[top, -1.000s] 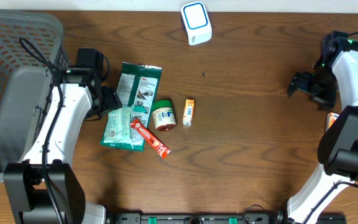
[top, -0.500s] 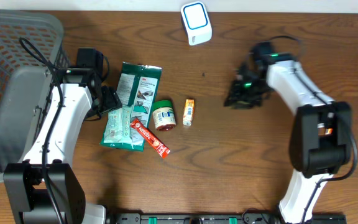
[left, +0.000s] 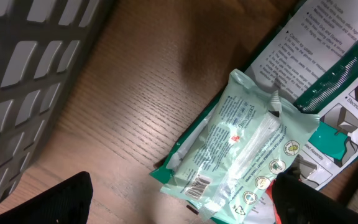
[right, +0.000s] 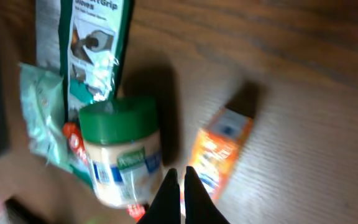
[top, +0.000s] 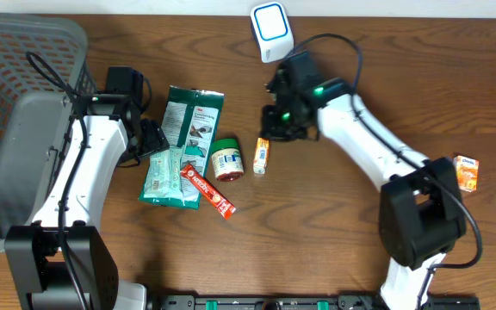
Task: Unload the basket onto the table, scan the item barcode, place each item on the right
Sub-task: 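Reach the right gripper toward the second orange tissue pack beside the jar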
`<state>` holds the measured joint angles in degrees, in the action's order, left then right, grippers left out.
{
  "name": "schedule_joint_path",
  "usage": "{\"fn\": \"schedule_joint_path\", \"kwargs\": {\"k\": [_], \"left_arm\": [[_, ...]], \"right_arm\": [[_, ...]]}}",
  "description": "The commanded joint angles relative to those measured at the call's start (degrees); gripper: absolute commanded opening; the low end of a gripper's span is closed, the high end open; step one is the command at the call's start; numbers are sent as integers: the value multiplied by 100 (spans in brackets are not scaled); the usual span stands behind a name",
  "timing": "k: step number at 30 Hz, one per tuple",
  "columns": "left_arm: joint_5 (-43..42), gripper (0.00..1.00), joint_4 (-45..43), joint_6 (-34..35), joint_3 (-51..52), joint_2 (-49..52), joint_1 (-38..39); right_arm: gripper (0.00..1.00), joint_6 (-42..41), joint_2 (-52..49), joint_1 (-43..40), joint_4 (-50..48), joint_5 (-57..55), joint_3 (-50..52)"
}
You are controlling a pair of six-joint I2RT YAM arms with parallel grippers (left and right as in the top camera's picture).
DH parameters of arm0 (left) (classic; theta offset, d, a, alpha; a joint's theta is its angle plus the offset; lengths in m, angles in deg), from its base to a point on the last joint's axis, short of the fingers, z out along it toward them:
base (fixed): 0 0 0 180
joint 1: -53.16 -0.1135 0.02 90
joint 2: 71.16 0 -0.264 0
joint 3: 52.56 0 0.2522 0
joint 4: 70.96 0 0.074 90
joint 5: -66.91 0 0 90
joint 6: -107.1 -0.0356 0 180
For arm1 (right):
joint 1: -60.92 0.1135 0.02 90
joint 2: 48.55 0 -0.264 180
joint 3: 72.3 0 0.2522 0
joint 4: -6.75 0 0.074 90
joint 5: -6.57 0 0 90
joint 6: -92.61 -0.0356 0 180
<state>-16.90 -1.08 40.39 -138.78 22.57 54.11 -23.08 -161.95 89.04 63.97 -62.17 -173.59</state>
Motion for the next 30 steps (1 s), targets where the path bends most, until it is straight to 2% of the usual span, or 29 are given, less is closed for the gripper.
{"fn": "schedule_joint_path", "kwargs": {"k": [1,6,7,13,30], "left_arm": [[50,93,13,-13,-72,-116,-24],[50,93,13,-13,-72,-116,-24],[50,93,13,-13,-70,-116,-24],[50,93,13,-13,-72,-116,-24],[50,93,13,-13,-72,-116,-24]], "right_arm": [[1,-450,-214,544,-282,-837,-42],[1,-448,-271,815,-315,-1773,-42],[4,-448,-271,813,-240,-1930,-42],[5,-448,-275,793,9,-1930,-42],[2,-555,-417,1036,-127,-1980,-20]]}}
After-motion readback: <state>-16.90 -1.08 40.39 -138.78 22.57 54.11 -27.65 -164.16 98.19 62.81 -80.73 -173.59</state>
